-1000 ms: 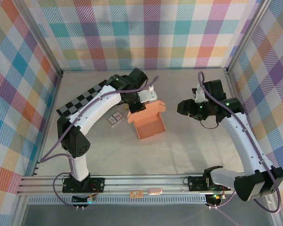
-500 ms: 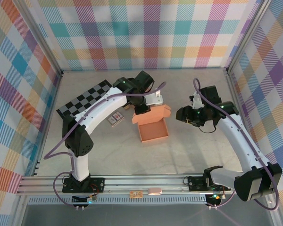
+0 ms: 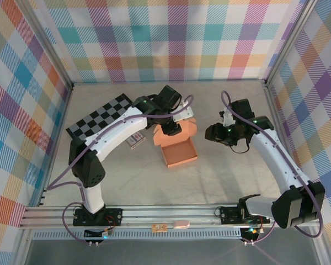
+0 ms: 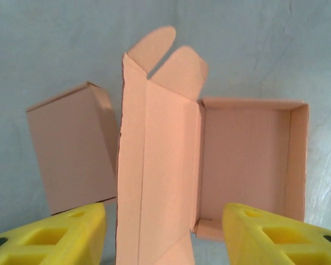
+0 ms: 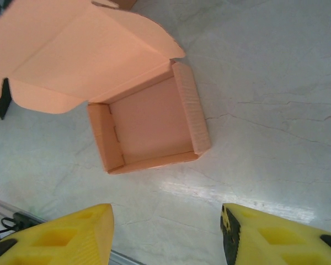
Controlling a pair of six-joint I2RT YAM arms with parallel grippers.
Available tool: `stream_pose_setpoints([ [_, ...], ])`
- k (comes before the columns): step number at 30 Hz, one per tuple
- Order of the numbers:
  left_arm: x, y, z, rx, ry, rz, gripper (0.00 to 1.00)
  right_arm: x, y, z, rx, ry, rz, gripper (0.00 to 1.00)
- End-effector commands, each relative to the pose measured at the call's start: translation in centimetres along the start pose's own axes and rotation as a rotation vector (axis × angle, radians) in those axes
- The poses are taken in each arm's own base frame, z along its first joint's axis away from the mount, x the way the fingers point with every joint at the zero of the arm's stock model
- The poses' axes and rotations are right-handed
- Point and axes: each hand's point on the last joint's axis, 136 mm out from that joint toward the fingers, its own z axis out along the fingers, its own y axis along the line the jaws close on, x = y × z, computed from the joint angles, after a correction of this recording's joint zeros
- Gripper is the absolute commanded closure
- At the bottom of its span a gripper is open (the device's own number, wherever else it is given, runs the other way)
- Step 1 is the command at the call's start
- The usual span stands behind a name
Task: Fold the paper box
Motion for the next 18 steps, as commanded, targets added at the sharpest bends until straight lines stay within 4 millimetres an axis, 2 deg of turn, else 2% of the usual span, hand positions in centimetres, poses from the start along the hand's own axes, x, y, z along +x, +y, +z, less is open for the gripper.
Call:
stream_pose_setpoints([
  [1, -2.0, 1.7, -3.7, -0.093, -0.126, -0.157, 0.39, -1.5, 0.0, 0.1, 0.019, -0.037, -0.090, 0.46],
  [5, -0.6, 3.4, -5.9, -0.140, -0.135, -0.392, 0.39, -2.5, 0.4, 1.1, 0.019, -0.043, -0.182, 0.45],
  [7, 1.2, 3.7, -7.1, -0.139, -0.130, -0.539, 0.40, -3.2, 0.6, 1.6, 0.020, -0.047, -0.234, 0.44],
  [9, 3.2, 2.9, -7.5, -0.093, -0.115, -0.645, 0.41, -3.8, 1.0, 2.2, 0.014, -0.033, -0.281, 0.45],
  [12, 6.4, 0.5, -6.9, 0.014, -0.068, -0.745, 0.41, -4.4, 1.8, 3.6, -0.002, -0.001, -0.374, 0.46],
  [14, 8.8, -0.9, -5.8, 0.061, -0.009, -0.795, 0.40, -4.6, 2.2, 4.8, 0.001, 0.020, -0.437, 0.46],
  [16, 11.1, -1.5, -4.7, 0.099, 0.041, -0.871, 0.39, -5.1, 2.1, 5.8, 0.028, 0.036, -0.468, 0.46],
  [18, 11.9, -1.5, -3.9, 0.118, 0.043, -0.912, 0.39, -5.8, 1.9, 6.8, 0.043, 0.046, -0.476, 0.46],
])
